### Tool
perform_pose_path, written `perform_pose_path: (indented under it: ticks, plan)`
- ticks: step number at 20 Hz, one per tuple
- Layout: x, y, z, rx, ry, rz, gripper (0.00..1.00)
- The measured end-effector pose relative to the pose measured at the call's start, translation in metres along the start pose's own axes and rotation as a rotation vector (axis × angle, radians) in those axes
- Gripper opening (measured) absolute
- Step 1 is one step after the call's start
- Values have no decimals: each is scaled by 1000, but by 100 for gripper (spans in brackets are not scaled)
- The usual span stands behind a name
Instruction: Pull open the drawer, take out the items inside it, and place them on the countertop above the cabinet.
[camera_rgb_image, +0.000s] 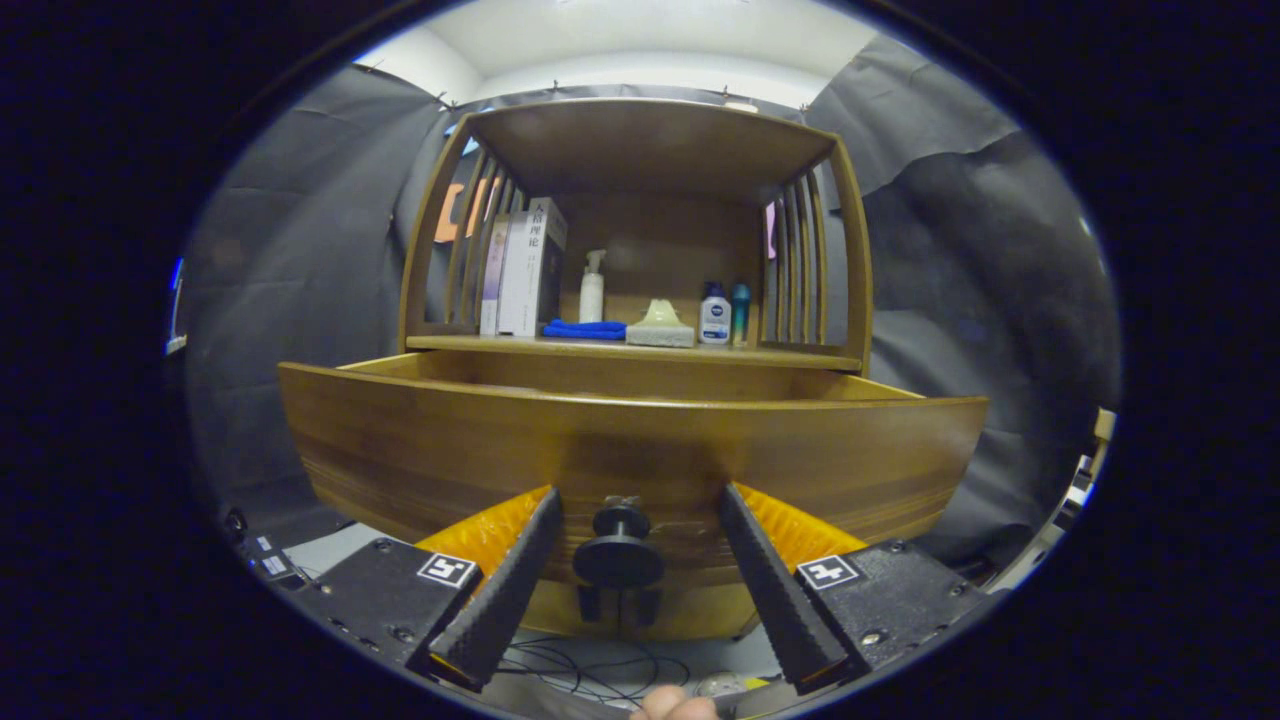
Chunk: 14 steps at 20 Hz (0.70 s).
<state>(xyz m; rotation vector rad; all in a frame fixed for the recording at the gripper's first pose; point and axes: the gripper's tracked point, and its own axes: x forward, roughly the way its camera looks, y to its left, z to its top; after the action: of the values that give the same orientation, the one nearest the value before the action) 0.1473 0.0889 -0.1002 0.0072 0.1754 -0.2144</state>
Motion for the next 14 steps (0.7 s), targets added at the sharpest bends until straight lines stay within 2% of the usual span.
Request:
perform_pose_path:
  ticks: [6, 14]
  plan:
    - [7, 0, 2, 0, 17, 13, 100]
    - [45, 4, 17, -2, 16, 1, 100]
